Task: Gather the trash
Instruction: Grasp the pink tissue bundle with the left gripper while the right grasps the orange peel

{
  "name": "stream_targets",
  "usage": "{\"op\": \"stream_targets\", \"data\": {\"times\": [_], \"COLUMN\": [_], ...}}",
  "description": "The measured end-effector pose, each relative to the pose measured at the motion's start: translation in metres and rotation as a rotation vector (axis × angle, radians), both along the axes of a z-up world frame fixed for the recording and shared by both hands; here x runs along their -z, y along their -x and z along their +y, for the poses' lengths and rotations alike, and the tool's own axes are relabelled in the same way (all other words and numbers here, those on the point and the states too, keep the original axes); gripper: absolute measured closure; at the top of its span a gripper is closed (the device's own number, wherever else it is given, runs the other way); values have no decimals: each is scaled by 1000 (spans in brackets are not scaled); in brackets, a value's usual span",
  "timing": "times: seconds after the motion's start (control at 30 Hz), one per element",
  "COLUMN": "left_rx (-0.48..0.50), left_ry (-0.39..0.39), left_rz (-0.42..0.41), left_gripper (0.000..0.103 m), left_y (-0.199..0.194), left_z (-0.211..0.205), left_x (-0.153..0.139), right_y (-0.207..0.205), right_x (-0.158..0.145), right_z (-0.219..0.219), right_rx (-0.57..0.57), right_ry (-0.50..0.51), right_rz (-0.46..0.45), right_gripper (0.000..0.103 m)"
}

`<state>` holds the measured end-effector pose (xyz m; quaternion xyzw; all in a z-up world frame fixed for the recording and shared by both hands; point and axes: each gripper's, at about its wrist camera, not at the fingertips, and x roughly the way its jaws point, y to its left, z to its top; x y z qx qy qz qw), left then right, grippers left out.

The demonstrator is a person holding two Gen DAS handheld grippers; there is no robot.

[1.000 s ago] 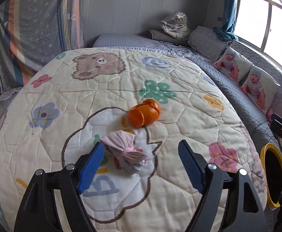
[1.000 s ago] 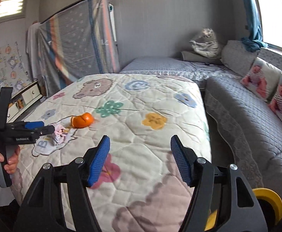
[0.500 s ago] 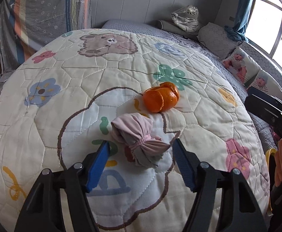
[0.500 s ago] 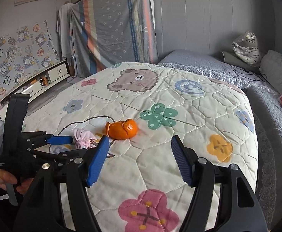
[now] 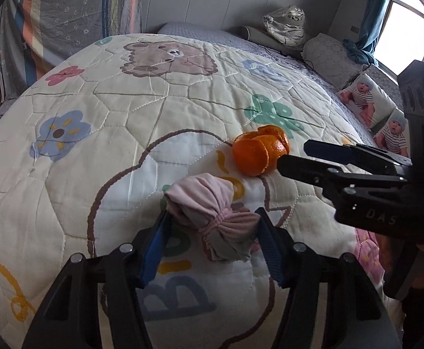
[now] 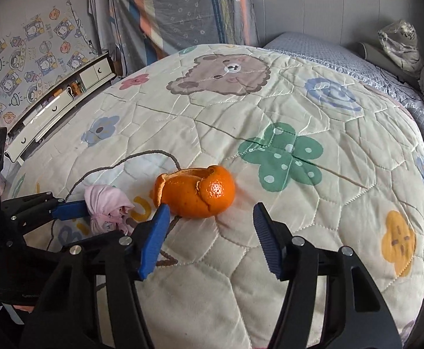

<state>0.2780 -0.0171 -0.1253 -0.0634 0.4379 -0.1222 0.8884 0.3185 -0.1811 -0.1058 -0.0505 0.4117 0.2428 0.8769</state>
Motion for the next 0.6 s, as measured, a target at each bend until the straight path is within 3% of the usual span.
{"op": "stream_targets", "data": {"times": [0.27, 0.6], "left_rx": [-21, -77], "left_ry": [27, 30], "left_rz": [23, 30], "left_gripper": [51, 57], "left_y": [-19, -48], "left_z": [13, 28], "left_x": [1, -7], "right_y": [-29, -65], "right_x": [10, 5], "right_z": [18, 33], "right_rx": [-34, -18], "right_ry": [17, -34], "right_rz": [57, 84], "right_gripper": [49, 64]}}
